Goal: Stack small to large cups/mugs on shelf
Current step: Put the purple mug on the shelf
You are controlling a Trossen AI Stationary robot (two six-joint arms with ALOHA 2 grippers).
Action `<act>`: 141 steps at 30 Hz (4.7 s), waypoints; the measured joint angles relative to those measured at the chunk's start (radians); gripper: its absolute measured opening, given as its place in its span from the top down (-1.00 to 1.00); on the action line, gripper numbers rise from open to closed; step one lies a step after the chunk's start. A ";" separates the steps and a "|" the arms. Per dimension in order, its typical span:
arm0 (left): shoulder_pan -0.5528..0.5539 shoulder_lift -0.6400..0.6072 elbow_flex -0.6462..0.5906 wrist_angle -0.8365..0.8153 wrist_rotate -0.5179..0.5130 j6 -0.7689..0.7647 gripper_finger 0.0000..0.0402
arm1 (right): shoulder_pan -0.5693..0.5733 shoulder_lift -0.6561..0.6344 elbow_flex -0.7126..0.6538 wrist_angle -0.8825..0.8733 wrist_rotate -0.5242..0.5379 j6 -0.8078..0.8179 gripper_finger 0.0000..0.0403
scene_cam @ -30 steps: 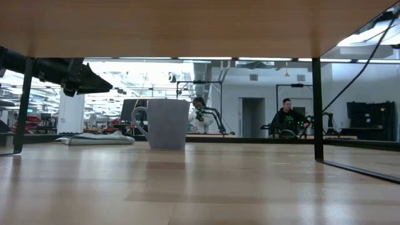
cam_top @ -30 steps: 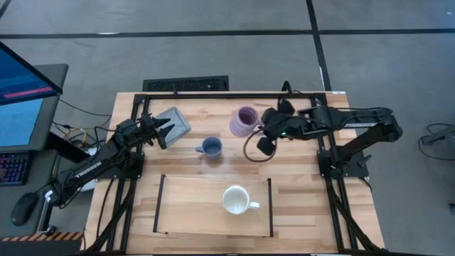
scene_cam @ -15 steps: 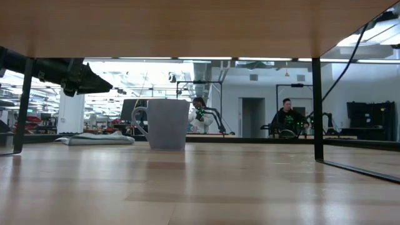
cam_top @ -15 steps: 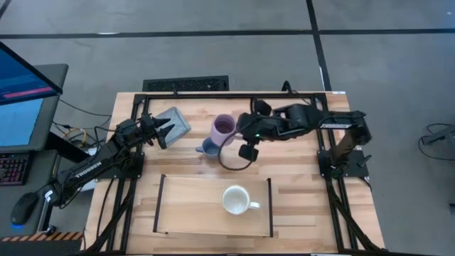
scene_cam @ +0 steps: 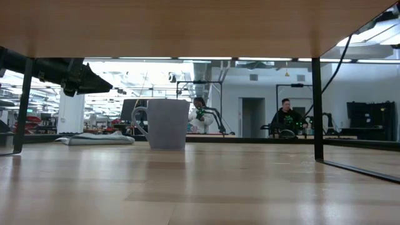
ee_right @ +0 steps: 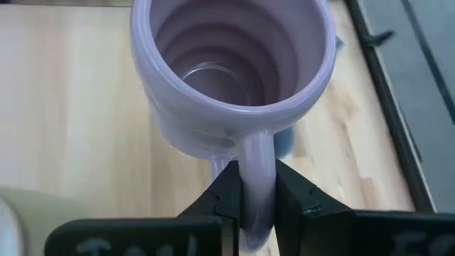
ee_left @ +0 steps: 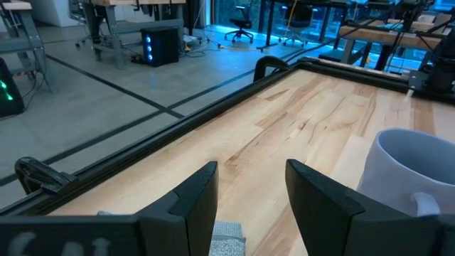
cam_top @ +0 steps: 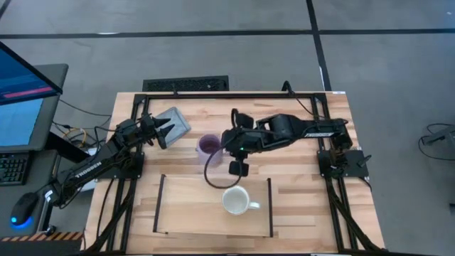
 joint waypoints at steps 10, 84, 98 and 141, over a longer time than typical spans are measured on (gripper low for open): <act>0.000 0.000 0.000 0.000 0.000 0.003 0.22 | 0.040 0.041 0.011 0.052 -0.039 -0.012 0.69; 0.000 0.014 0.000 -0.001 0.001 0.026 0.22 | 0.135 0.141 -0.059 0.143 -0.120 0.000 0.69; 0.000 0.014 0.000 -0.001 0.000 0.026 0.22 | 0.108 0.140 -0.058 0.133 -0.117 -0.163 0.69; 0.000 0.014 0.000 -0.001 -0.001 0.026 0.22 | 0.155 0.141 -0.011 0.142 -0.168 -0.134 0.69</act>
